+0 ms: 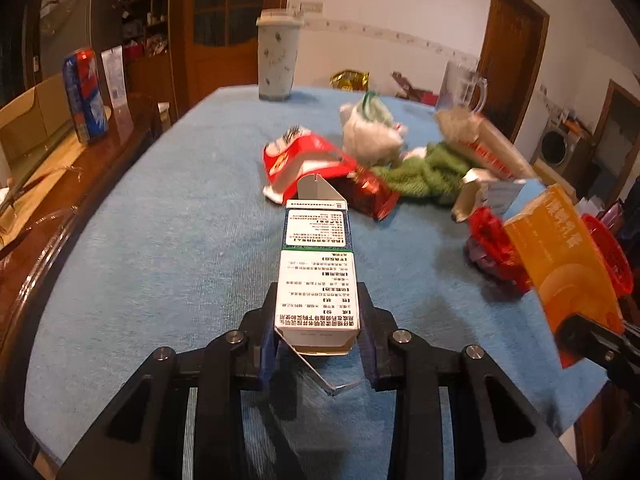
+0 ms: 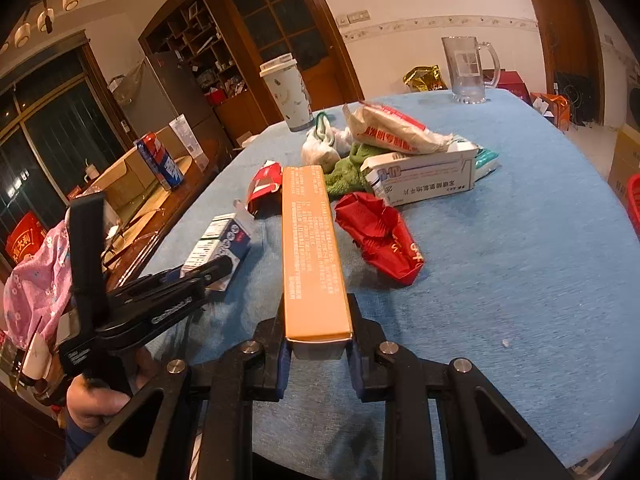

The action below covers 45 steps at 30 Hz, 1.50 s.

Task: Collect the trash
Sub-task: 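Carry both boxes over the red wastebasket and open both tools to drop them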

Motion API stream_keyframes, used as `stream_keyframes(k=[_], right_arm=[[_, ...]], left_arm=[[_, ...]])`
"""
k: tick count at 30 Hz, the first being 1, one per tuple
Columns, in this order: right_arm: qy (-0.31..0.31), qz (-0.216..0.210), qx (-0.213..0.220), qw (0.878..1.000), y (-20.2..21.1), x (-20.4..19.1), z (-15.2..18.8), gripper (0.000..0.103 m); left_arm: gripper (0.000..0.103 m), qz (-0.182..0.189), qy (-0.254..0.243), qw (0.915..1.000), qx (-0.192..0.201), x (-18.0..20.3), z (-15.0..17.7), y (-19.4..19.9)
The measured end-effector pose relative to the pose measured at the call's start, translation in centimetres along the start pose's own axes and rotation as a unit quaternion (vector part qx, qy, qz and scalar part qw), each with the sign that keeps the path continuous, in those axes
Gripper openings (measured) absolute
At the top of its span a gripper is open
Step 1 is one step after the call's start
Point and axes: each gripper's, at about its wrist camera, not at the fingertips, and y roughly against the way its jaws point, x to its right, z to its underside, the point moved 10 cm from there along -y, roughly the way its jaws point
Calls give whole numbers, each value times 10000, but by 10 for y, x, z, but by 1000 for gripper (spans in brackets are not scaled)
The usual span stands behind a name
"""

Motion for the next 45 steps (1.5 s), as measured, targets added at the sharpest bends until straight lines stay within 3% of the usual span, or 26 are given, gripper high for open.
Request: stream_keyframes(k=[10, 30, 38, 45], right_arm=[[-288, 35, 262, 9992, 22, 22, -10, 25], [-1239, 462, 713, 9887, 72, 122, -14, 25], [-1941, 846, 1100, 9711, 118, 207, -9, 25], [-2461, 1461, 1510, 9462, 176, 299, -9, 25]], left_arm=[[33, 483, -320, 9978, 323, 48, -14, 32], [33, 1335, -1263, 9829, 103, 183, -7, 29], [33, 1706, -1593, 9723, -67, 254, -9, 20], [33, 2172, -2042, 9543, -217, 355, -22, 14]])
